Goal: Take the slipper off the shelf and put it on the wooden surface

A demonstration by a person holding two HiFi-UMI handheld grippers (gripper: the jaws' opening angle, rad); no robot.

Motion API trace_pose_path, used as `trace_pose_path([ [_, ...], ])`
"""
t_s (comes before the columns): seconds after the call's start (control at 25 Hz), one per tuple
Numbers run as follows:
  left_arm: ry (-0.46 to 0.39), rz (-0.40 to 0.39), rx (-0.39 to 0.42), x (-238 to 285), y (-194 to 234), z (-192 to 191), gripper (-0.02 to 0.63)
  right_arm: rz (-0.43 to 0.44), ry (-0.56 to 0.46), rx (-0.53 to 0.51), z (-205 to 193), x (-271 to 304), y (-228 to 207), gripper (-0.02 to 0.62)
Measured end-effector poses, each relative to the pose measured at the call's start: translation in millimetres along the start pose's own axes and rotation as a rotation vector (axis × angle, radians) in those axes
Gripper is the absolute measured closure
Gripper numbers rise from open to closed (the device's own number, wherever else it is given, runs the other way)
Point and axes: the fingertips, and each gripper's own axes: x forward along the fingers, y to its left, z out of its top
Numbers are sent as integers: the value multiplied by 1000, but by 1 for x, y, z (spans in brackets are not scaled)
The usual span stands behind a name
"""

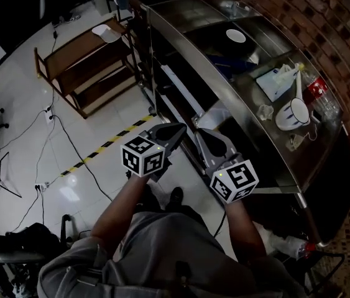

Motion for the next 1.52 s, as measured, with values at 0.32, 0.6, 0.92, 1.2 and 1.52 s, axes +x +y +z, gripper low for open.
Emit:
trace_pose_path([
  [0.32, 117, -195, 17, 43, 28, -1, 601, -245, 17, 53, -13, 21, -36, 595],
  [0.6, 233, -353, 35, 67, 46, -14, 601, -512, -5, 96, -13, 21, -63, 595],
  [0.92, 309, -444, 57, 82, 49, -32, 601, -706, -17, 108, -14, 5, -69, 595],
  [1.2, 370, -464, 54, 99, 51, -52, 591, -744, 5, 106, -18, -2, -70, 595],
  [1.52, 442, -322, -19, 135, 73, -88, 261, -740, 35, 71, -19, -8, -65, 595],
])
